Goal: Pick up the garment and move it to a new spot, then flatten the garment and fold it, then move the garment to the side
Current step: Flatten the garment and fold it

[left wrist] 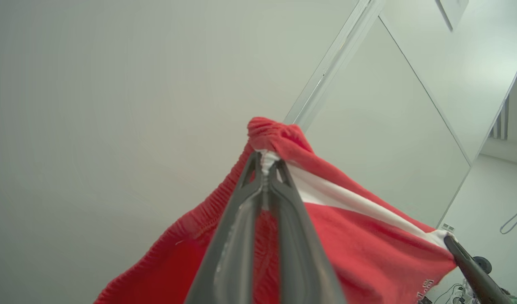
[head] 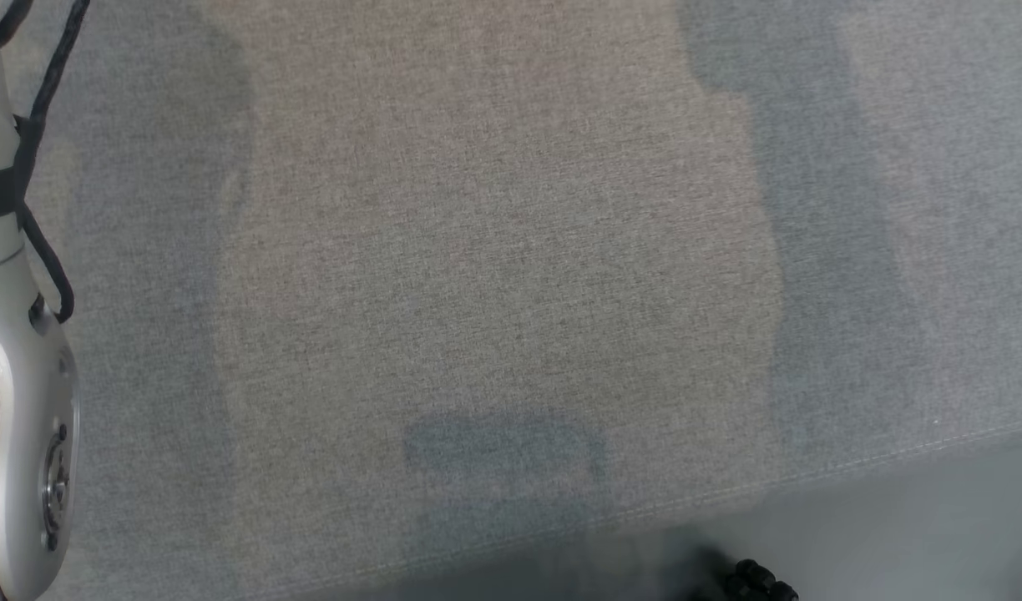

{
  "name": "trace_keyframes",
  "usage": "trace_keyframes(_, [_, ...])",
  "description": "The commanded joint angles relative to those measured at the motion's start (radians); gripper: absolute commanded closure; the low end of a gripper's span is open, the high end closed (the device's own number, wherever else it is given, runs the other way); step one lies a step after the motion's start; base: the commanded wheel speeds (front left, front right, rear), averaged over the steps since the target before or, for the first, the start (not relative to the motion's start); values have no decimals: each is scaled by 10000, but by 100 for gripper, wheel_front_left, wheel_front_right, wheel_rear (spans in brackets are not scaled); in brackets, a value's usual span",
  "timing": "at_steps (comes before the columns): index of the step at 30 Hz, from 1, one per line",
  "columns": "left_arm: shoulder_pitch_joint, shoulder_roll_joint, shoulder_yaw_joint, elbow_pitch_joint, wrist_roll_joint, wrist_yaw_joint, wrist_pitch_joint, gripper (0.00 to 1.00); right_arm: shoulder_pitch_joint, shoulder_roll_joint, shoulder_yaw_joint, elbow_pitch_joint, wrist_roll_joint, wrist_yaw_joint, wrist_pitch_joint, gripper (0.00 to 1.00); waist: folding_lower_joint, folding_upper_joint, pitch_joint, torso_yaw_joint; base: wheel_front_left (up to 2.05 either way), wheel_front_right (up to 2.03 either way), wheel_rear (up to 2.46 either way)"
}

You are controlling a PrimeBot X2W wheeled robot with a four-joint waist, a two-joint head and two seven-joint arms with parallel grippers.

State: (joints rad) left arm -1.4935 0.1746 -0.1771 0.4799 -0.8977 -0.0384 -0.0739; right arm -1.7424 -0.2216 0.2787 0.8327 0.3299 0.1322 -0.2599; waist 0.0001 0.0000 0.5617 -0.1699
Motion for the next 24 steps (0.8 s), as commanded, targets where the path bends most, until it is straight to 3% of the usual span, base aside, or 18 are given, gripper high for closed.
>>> trace_keyframes(1, [-138, 53, 62, 11, -18, -66, -126, 100, -46, -139, -97, -138, -107, -27, -49, 100, -1, 0, 298, 100, 0, 0, 0])
trace_keyframes(6, [867, -20, -542, 89, 346, -575, -611, 100, 884, -399, 279, -1282, -371, -23, -49, 100, -1, 0, 690, 290, 0, 0, 0])
trace_keyframes(12, [2846, -124, -1074, 35, 313, -741, -811, 100, 2442, -1184, 1897, -1839, 558, -23, 46, 100, -1, 0, 418, 572, 0, 0, 0])
trace_keyframes(18, [4996, -83, -1455, -412, 473, -531, -1059, 100, 3995, -2338, 3241, -2977, 1908, -23, 580, 100, -1, 0, -395, 836, 0, 0, 0])
trace_keyframes(24, [7121, 99, -1773, -1166, 743, 72, -1201, 100, 5750, -3398, 3728, -4053, 3004, -24, 1681, 100, -1, 0, -1431, 1018, 0, 0, 0])
